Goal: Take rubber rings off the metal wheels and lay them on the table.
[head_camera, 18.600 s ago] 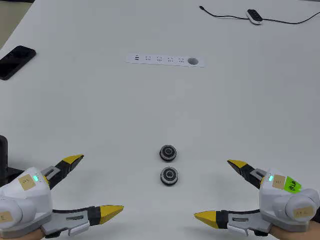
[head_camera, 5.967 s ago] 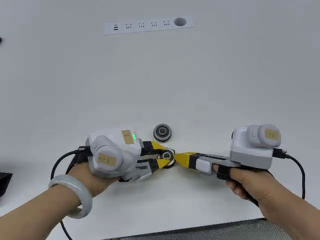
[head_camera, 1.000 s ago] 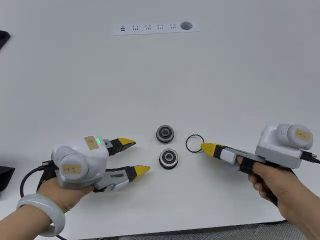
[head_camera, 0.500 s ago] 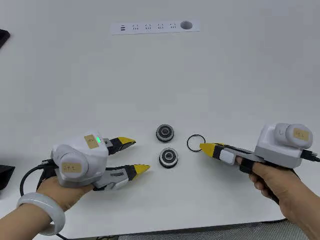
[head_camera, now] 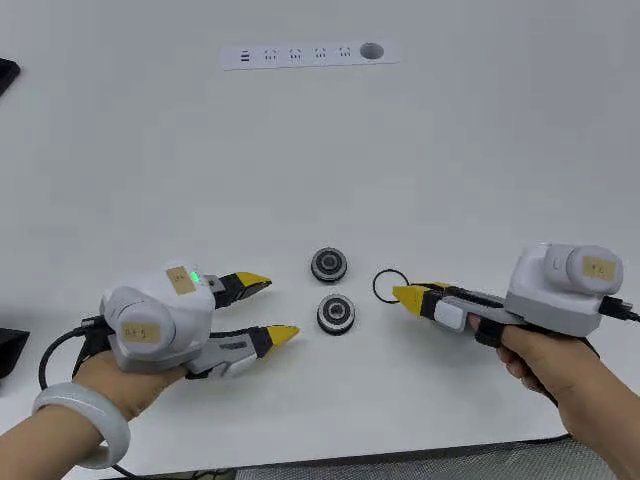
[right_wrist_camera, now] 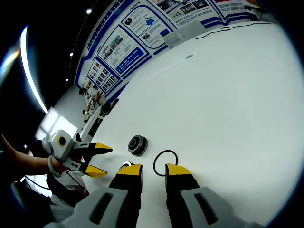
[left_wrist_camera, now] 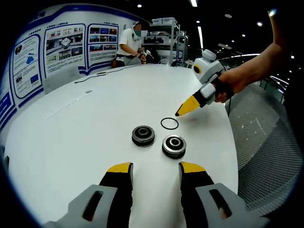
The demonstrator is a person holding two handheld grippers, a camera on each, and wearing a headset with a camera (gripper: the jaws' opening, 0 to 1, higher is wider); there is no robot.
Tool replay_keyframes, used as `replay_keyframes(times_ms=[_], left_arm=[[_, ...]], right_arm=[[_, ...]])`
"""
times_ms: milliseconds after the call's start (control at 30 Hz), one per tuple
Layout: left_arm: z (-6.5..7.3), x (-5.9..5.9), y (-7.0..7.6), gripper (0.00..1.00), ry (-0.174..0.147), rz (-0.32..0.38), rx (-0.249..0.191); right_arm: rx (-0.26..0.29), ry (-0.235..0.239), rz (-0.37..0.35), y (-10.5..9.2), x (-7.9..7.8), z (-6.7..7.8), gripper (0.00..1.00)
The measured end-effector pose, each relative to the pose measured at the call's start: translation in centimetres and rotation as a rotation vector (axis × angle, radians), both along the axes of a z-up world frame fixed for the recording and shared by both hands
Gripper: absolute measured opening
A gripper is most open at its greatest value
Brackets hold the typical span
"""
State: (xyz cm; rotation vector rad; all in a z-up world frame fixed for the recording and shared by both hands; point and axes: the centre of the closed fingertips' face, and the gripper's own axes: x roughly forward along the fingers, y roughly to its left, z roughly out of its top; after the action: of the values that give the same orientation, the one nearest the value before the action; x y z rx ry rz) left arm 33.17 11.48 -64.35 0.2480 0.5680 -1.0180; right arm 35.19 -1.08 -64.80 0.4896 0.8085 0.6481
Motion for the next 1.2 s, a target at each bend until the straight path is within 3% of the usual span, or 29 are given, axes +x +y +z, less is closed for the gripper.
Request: replay_keyframes(times_ms=[433, 900, 1200], left_arm=[[0.9, 0.0, -2.5, 0.35, -0.022, -0.058, -0.017], [0.8, 0.0, -5.0, 0.29, -0.025, -0.117, -0.022], [0.3, -0.2, -5.7, 0.25, -0.018, -0.137, 0.000]], right_arm=[[0.031, 0.014, 0.030, 1.4, -0.8, 0.0, 0.19], [0.053, 0.025, 0.049, 2.7, -1.3, -0.2, 0.19], [0.058, 0.029, 0.050, 2.9, -1.3, -0.3, 0.19]])
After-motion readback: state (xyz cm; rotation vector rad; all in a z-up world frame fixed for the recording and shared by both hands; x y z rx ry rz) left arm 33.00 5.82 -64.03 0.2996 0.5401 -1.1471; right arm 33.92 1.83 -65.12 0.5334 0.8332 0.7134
